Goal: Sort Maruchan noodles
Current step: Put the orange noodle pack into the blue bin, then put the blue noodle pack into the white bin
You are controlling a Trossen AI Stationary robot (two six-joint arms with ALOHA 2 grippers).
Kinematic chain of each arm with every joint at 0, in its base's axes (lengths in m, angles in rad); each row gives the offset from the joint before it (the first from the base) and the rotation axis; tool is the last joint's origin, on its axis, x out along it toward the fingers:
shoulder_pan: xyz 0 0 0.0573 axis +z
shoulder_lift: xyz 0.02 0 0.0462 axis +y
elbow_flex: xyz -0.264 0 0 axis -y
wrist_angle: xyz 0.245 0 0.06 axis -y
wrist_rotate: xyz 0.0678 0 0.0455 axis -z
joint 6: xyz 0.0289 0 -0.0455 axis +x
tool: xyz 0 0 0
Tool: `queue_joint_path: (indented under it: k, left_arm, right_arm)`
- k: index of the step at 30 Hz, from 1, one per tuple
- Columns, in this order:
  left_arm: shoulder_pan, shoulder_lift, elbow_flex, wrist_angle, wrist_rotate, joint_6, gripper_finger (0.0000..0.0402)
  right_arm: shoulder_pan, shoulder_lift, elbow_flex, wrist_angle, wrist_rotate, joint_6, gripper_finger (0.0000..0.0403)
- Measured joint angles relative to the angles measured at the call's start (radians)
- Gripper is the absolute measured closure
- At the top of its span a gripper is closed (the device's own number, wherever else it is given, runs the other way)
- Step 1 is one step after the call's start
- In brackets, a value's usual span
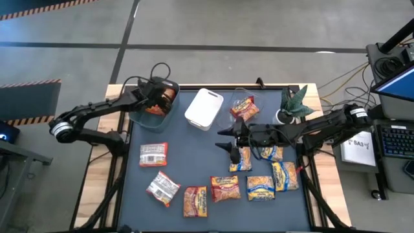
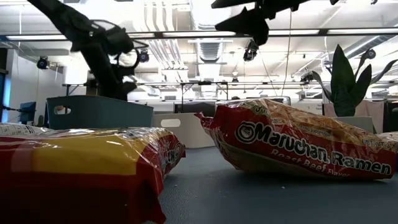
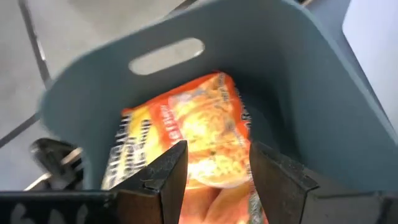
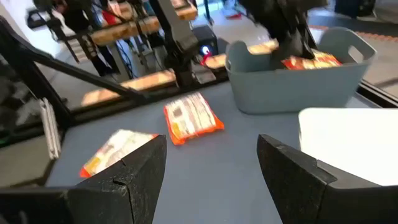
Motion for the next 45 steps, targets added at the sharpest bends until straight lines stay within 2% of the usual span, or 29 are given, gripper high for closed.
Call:
queue_joint_path:
  k: [3, 9, 36, 40, 45]
  left_arm:
    - [0.002, 0.018, -0.026, 0.046, 0.011, -0.012, 0.0247]
    - [0.002, 0.030, -0.031, 0.034, 0.017, -0.054, 0.0247]
    - [0.002, 0.031, -0.031, -0.043, 0.007, -0.163, 0.0247]
    - [-0.004, 0.009, -0.034, -0.053, 0.001, -0.168, 0.0247]
    - [-0.041, -0.086, -0.031, -0.066, -0.013, -0.138, 0.0247]
  right_arm:
    - [0.004, 0.017, 0.000, 0.048, 0.001, 0.000, 0.0165]
    - [0.003, 0.034, 0.000, 0.106, 0.003, -0.001, 0.0165]
    - [0.021, 0.038, 0.000, 0.057, -0.007, -0.012, 0.0165]
    - [0.032, 0.038, 0.000, 0.059, -0.007, -0.014, 0.0165]
    - [0.036, 0.028, 0.000, 0.057, -0.007, -0.011, 0.0165]
